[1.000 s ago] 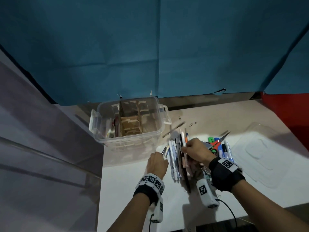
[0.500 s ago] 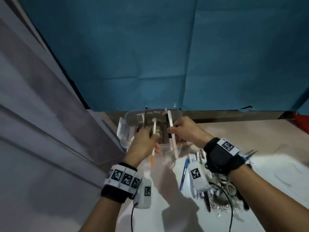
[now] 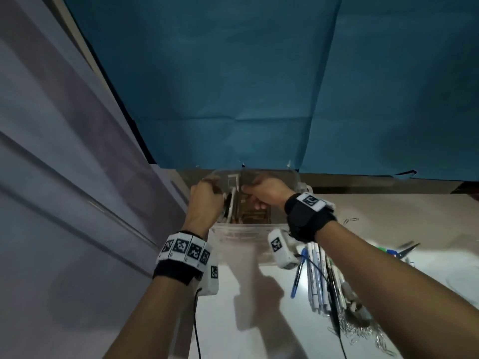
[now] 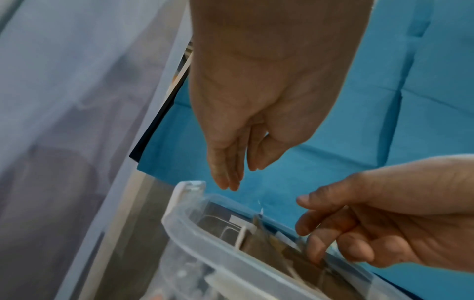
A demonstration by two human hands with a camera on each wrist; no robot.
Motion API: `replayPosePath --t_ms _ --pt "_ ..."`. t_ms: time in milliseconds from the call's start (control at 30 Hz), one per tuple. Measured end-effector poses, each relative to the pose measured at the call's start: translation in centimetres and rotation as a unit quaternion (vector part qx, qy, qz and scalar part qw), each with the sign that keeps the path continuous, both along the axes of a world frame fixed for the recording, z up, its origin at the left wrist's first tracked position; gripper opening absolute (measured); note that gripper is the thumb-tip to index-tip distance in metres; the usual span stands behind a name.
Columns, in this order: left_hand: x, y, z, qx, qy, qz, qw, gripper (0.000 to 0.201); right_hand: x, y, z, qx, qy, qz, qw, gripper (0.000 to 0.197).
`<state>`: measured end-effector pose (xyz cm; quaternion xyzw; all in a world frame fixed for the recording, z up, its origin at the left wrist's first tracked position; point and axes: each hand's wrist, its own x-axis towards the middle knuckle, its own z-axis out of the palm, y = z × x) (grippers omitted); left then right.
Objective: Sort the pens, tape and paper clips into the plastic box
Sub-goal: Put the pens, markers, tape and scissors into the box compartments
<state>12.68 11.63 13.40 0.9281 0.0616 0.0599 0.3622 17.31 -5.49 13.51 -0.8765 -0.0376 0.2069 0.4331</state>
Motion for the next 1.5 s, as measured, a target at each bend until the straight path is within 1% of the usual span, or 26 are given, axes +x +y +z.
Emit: replayPosePath --t_ms 67,100,133,200,267,300,367,400,467,500,533,600,633,733,800,900,933,967,1033,1067,1167,1233,1300,1333,1433,1500 --pt "-1.3 -0.9 -0.2 -0.015 -0.022 -0.012 1.0 0.027 -0.9 -2.4 0.4 0.038 0.018 -0.002 0.999 0.031" --pt "-2.1 -1.8 -0.1 -0.037 -0.032 -0.02 0.999 0.024 -1.4 -3.6 0.7 0.054 0.021 -0.002 0.998 0.028" --pt "-2.9 -2.8 0.0 -0.064 -0.037 -0.042 0.996 0.022 -2.0 -4.8 1.1 0.059 0.018 0.004 0.998 0.026" --pt "-4.5 -5.4 0.1 -0.107 -0.018 -0.119 0.987 0.021 -3.2 -7.4 1.7 0.047 0.031 0.034 0.998 0.024" --pt "-5.7 -8.0 -0.7 -0.119 0.037 -0.193 0.973 0.023 -4.7 -9.8 2.0 0.015 0.085 0.087 0.992 0.022" --pt "-6.1 -9.2 -1.3 -0.114 0.074 -0.219 0.966 0.023 -5.2 -10.9 1.6 -0.018 0.116 0.113 0.987 0.02" --pt "-6.7 -11.5 -3.4 -0.082 0.141 -0.255 0.953 0.023 -6.3 -12.6 0.2 -0.097 0.171 0.15 0.969 0.017" --pt "-6.8 -12.4 -4.9 -0.062 0.163 -0.264 0.949 0.024 -6.8 -13.2 -1.0 -0.139 0.187 0.156 0.96 0.015" --pt "-6.9 -14.1 -7.9 -0.014 0.194 -0.256 0.947 0.023 -7.8 -13.7 -3.5 -0.215 0.185 0.129 0.95 0.012" --pt "-6.8 -14.4 -9.3 0.015 0.213 -0.239 0.947 0.023 -8.4 -13.3 -4.7 -0.239 0.162 0.104 0.952 0.008" --pt "-6.9 -15.1 -10.5 0.043 0.231 -0.224 0.946 0.023 -9.1 -13.3 -6.0 -0.251 0.129 0.076 0.956 0.006" --pt "-7.3 -16.1 -12.7 0.073 0.251 -0.203 0.944 0.024 -10.3 -12.7 -8.4 -0.265 0.087 0.032 0.96 0.007" --pt "-7.6 -16.5 -13.5 0.075 0.249 -0.192 0.946 0.023 -10.8 -12.4 -9.5 -0.268 0.076 0.009 0.96 0.009" --pt "-8.2 -17.7 -15.6 0.077 0.223 -0.148 0.961 0.025 -11.6 -11.5 -12.4 -0.27 0.036 -0.042 0.961 0.026" --pt "-8.4 -18.0 -16.3 0.07 0.205 -0.13 0.968 0.025 -11.7 -11.0 -13.4 -0.256 0.025 -0.077 0.963 0.03" --pt "-8.3 -17.7 -16.6 0.053 0.195 -0.11 0.973 0.025 -11.5 -11.3 -14.0 -0.221 0.051 -0.11 0.968 0.016" --pt "-8.2 -17.6 -16.6 0.049 0.195 -0.106 0.974 0.025 -11.4 -11.6 -14.2 -0.209 0.063 -0.114 0.969 0.017" --pt "-8.1 -17.4 -16.6 0.049 0.197 -0.103 0.974 0.025 -11.4 -11.9 -14.2 -0.196 0.073 -0.115 0.971 0.024" --pt "-7.9 -17.0 -16.6 0.063 0.206 -0.103 0.971 0.025 -11.2 -12.5 -13.8 -0.178 0.069 -0.114 0.975 0.033" --pt "-7.8 -16.8 -16.6 0.076 0.209 -0.106 0.969 0.026 -11.0 -13.0 -13.4 -0.171 0.059 -0.114 0.977 0.033" --pt "-7.6 -15.9 -16.4 0.095 0.208 -0.108 0.967 0.026 -10.5 -14.7 -11.2 -0.118 0.046 -0.128 0.984 0.02" --pt "-7.6 -15.5 -16.1 0.054 0.215 -0.097 0.97 0.023 -10.5 -15.7 -10.0 -0.106 0.042 -0.132 0.985 0.02" --pt "-7.6 -15.5 -15.9 -0.004 0.224 -0.082 0.971 0.022 -10.5 -15.8 -9.7 -0.116 0.051 -0.13 0.983 0.021" --pt "-7.6 -15.8 -15.9 -0.017 0.226 -0.08 0.971 0.022 -10.7 -15.4 -9.9 -0.123 0.059 -0.126 0.983 0.02" --pt "-8.0 -16.3 -16.3 -0.027 0.215 -0.077 0.973 0.02 -11.0 -13.3 -11.6 -0.163 0.061 -0.103 0.979 0.01" --pt "-8.4 -16.4 -16.8 -0.007 0.209 -0.078 0.975 0.021 -11.3 -12.0 -12.8 -0.204 0.042 -0.099 0.973 0.011"
